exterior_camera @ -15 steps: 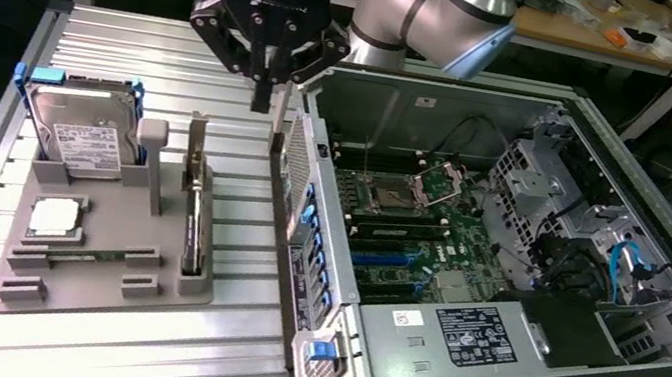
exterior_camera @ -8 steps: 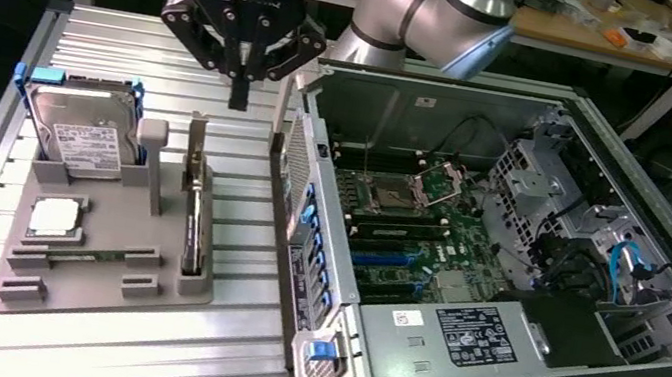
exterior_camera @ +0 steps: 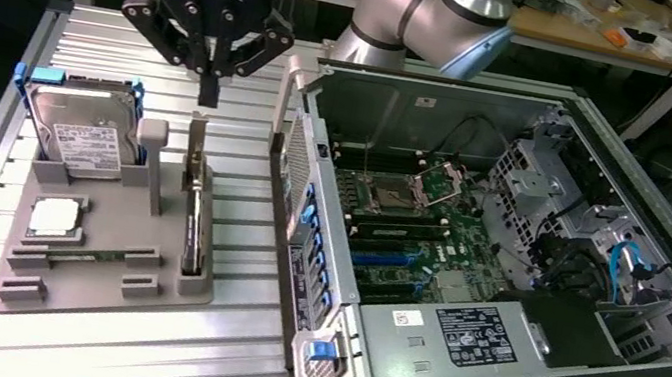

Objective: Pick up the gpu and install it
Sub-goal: 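Reach for the gpu, then pick up the gpu and move the gpu toward the slot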

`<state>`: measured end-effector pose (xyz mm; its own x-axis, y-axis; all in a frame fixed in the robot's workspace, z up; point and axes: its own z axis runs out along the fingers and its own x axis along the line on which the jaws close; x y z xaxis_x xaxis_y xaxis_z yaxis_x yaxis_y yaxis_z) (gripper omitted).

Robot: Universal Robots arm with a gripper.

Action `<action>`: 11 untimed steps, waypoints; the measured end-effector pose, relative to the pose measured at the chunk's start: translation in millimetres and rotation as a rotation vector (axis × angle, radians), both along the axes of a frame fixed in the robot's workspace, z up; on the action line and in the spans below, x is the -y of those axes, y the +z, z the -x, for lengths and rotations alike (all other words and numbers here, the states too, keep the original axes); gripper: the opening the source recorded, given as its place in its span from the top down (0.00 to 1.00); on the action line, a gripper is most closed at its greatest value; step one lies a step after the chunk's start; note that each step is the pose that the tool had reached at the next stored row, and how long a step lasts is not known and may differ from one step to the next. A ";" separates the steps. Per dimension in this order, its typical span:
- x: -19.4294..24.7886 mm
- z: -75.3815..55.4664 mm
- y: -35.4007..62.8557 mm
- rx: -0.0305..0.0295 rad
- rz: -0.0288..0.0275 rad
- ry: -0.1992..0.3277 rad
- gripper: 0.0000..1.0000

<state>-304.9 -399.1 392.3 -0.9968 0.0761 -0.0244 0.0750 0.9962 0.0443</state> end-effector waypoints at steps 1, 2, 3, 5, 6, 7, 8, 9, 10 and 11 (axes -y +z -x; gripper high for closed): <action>0.0 2.9 0.0 0.0000 0.0000 0.000 0.89; 0.0 5.8 0.0 0.0000 0.0000 0.000 0.89; 0.0 8.7 -0.1 0.0001 -0.0001 0.000 0.89; 0.0 15.8 -0.1 0.0000 0.0000 0.000 0.89; 0.0 18.3 -0.1 -0.0001 0.0000 0.000 0.89; 0.0 21.1 -0.2 -0.0001 0.0000 0.000 0.89; 0.0 23.3 -0.2 0.0001 -0.0001 0.000 0.89; 0.0 23.5 -0.3 0.0001 -0.0001 0.000 0.89; 0.0 23.4 -0.3 0.0001 -0.0001 0.000 0.89; 0.0 23.5 -0.3 0.0001 -0.0001 0.000 0.89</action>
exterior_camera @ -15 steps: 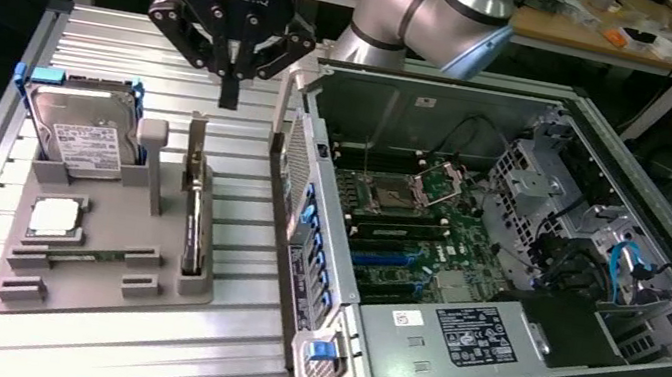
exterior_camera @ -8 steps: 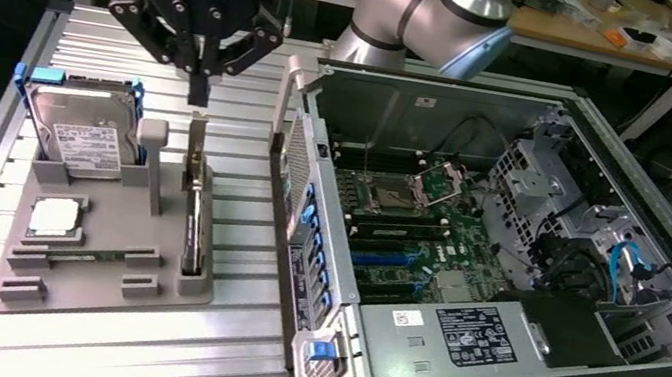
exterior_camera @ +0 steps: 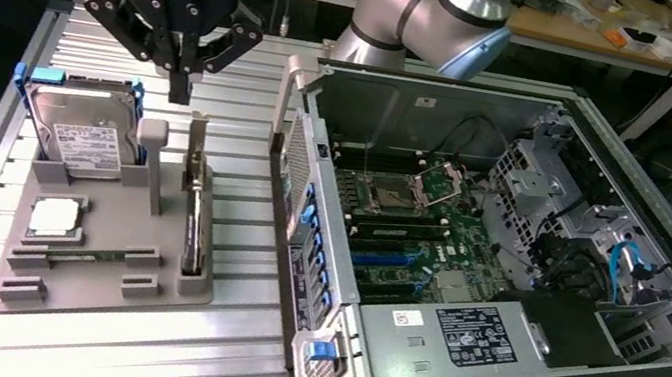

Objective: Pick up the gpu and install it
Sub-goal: 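Pick up the gpu and move the gpu toward the slot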

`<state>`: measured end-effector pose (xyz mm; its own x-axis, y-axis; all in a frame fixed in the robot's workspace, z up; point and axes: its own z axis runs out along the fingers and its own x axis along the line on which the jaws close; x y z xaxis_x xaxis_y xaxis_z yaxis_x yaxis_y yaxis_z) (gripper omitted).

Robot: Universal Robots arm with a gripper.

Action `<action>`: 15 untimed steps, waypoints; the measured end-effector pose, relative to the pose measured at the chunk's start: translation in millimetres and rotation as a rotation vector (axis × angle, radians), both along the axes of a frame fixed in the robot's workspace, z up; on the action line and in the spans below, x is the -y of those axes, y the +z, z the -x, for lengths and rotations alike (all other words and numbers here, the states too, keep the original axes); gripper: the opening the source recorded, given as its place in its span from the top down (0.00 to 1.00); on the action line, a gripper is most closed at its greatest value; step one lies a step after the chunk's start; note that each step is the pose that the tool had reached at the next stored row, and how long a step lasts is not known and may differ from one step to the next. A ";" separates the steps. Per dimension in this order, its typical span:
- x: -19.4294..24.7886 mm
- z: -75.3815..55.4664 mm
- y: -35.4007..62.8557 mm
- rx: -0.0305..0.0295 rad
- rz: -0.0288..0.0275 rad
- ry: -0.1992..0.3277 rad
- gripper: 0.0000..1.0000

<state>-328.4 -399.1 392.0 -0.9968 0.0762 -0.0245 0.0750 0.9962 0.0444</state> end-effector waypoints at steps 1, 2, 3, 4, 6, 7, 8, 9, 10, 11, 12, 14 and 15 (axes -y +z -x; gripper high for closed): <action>0.0 0.0 0.0 0.0000 0.0000 0.000 0.89; 0.0 0.0 0.0 0.0000 0.0001 0.000 0.89; 0.0 0.0 0.0 0.0000 0.0000 0.000 0.89; 0.0 0.0 0.0 0.0000 0.0000 0.000 0.89; 0.0 0.0 0.0 -0.0001 0.0001 0.000 0.89; 0.0 0.0 0.0 0.0000 0.0001 0.000 0.89; 0.0 0.0 0.0 -0.0001 0.0001 0.000 0.89; 0.0 0.0 0.0 0.0000 0.0001 0.000 0.89; 0.0 0.0 0.0 0.0000 0.0000 0.000 0.89; 0.0 0.0 0.0 -0.0001 0.0001 0.000 0.89; 0.0 0.0 0.0 -0.0001 0.0001 0.000 0.89; 0.0 0.0 0.0 0.0000 0.0001 0.000 0.89; 0.0 0.0 0.0 0.0000 0.0001 0.000 0.83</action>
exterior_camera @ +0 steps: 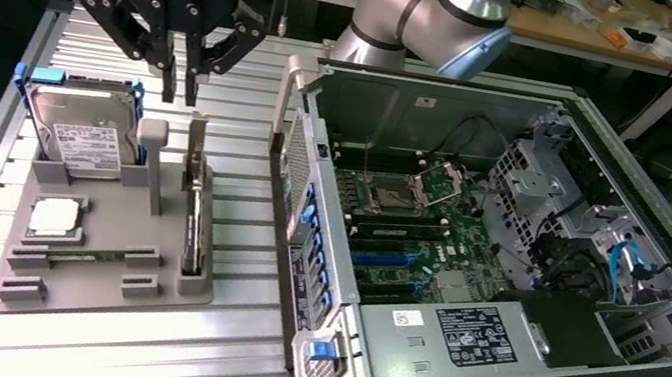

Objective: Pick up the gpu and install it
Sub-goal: 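Pick up the gpu and move the gpu toward the slot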

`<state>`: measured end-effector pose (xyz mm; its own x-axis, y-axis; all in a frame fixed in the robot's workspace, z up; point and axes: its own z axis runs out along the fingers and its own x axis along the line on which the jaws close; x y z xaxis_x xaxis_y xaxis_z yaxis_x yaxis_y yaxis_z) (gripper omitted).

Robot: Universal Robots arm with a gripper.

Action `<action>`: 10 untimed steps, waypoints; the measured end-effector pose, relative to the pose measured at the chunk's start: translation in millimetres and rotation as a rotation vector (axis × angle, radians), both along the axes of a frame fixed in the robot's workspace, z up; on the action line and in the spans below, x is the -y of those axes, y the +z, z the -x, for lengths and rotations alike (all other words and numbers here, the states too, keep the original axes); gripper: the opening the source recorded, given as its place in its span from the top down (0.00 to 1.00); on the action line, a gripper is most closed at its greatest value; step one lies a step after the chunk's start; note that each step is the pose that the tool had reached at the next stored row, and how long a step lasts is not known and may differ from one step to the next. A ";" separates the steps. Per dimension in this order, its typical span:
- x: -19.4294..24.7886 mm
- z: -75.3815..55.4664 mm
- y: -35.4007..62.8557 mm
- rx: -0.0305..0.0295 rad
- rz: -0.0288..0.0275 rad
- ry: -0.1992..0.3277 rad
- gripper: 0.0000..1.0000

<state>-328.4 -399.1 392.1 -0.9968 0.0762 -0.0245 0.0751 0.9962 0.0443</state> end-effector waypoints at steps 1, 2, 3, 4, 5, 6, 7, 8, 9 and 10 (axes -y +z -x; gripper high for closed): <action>0.0 0.0 0.0 0.0000 0.0000 0.000 0.83; 0.0 0.0 0.0 0.0000 0.0000 0.000 0.76; 0.0 0.0 0.0 0.0000 0.0000 0.000 0.70; 0.0 0.0 0.0 0.0000 0.0000 0.000 0.70; 0.0 0.0 0.0 0.0000 0.0000 0.000 0.64; 0.0 0.0 0.0 0.0000 0.0000 0.000 0.58; 0.0 0.0 0.0 0.0000 0.0000 0.000 0.58; 0.0 0.0 0.0 0.0000 0.0000 0.000 0.52; 0.0 0.0 0.0 0.0000 0.0000 0.000 0.46; 0.0 0.0 0.0 0.0000 0.0000 0.000 0.40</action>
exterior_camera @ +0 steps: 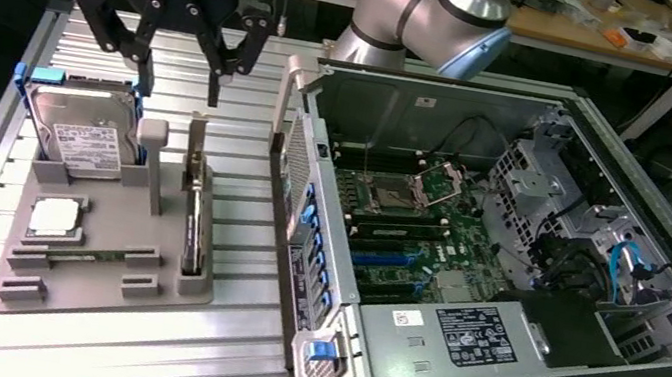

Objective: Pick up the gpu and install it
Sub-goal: 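Pick up the gpu and move the gpu toward the slot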

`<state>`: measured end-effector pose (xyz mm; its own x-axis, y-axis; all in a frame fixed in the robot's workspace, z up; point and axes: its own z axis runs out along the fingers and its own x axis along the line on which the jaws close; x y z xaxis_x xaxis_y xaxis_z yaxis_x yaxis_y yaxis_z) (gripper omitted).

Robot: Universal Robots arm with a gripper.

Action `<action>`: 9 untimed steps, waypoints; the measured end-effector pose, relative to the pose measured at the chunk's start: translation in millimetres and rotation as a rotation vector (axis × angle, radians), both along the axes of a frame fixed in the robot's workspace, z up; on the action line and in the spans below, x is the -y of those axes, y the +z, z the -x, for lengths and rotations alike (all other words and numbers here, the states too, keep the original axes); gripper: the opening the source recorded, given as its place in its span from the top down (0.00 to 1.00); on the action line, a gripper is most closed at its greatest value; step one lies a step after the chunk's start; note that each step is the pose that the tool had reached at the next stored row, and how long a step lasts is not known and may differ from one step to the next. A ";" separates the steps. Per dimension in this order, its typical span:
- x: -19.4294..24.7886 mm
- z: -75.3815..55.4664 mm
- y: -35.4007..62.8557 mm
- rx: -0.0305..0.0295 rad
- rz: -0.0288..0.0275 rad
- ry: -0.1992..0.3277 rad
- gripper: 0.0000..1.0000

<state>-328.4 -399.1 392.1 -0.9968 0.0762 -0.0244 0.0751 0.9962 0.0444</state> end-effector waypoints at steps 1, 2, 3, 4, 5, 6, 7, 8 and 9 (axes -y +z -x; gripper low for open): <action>0.0 0.0 0.0 -0.0003 0.0025 0.001 0.40; 0.0 0.0 -0.1 -0.0012 0.0075 0.009 0.34; 0.0 0.0 -0.5 -0.0009 0.0095 0.023 0.34; 0.0 0.0 -0.7 -0.0009 0.0103 0.041 0.34; 0.0 0.0 -1.1 -0.0008 0.0106 0.060 0.34; -0.1 0.0 -1.5 -0.0008 0.0109 0.078 0.34; -0.1 0.0 -2.0 -0.0007 0.0110 0.096 0.34; -0.1 0.0 -2.6 -0.0007 0.0114 0.118 0.34; 0.0 0.0 -3.5 -0.0012 0.0129 0.138 0.34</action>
